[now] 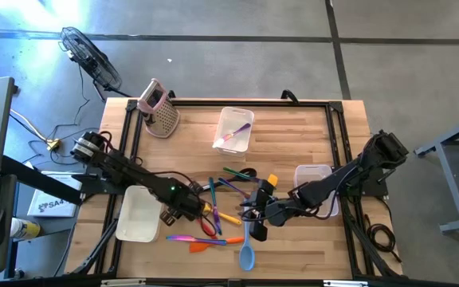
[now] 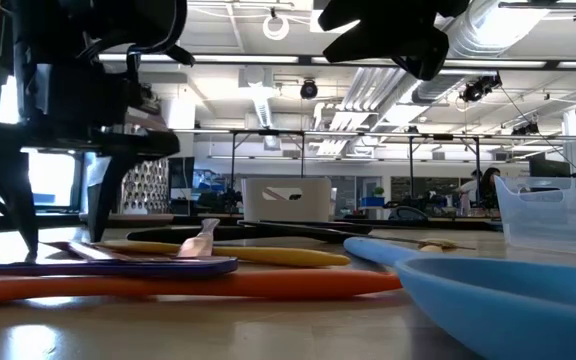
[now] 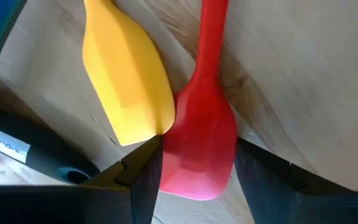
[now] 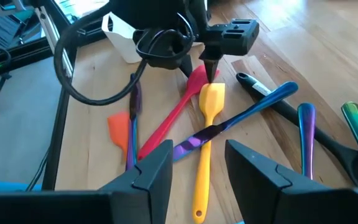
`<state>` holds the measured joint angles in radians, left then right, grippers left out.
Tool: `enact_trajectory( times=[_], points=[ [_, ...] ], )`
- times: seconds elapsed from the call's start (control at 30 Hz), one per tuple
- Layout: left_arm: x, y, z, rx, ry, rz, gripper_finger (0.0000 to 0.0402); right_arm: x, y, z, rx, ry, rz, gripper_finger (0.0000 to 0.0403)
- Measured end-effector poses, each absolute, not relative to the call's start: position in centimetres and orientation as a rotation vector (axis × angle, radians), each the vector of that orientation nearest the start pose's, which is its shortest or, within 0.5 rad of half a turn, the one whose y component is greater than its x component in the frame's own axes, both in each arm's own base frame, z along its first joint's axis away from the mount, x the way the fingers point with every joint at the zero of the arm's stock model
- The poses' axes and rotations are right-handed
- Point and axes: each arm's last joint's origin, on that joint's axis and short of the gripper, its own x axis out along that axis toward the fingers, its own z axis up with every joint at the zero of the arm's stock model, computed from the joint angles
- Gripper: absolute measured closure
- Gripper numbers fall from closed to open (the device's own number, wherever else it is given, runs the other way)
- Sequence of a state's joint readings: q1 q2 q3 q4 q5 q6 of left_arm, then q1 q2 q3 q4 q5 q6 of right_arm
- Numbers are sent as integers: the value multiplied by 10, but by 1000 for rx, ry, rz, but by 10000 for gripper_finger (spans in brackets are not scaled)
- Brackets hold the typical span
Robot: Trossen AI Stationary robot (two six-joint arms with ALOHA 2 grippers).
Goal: Pick & Place Kitchen Items
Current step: Put the red spatula into the left white bin
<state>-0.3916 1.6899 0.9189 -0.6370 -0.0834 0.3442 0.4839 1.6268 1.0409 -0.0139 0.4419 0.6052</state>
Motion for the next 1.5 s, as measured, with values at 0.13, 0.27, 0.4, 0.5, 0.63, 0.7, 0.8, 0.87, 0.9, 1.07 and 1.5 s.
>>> enact_trajectory(
  times=[0.13,0.27,0.4,0.5,0.63,0.7,0.8,0.87,0.9,1.07,1.5],
  points=[
    [261,-100,135,600,1326,-510,210,315,152,229,325,522,-120,263],
    [258,-92,127,544,1333,-512,214,315,152,229,325,522,-120,263],
    [259,-86,126,493,1338,-500,240,315,152,229,325,522,-120,263],
    [260,-86,125,494,1327,-496,264,315,152,229,325,522,-120,263],
    [260,-87,125,496,1318,-497,290,315,152,229,325,522,-120,263],
    [260,-87,125,496,1316,-497,299,315,152,229,325,522,-120,263],
    [260,-87,125,492,1315,-502,310,315,152,229,325,523,-120,263],
    [261,-87,125,486,1313,-513,317,315,152,229,325,522,-120,263],
    [260,-87,125,486,1312,-517,321,315,152,229,325,522,-120,263],
    [260,-87,125,496,1308,-562,367,315,152,229,325,522,-120,263],
    [261,-88,137,484,1354,-556,387,315,152,229,325,523,-120,263]
  ],
)
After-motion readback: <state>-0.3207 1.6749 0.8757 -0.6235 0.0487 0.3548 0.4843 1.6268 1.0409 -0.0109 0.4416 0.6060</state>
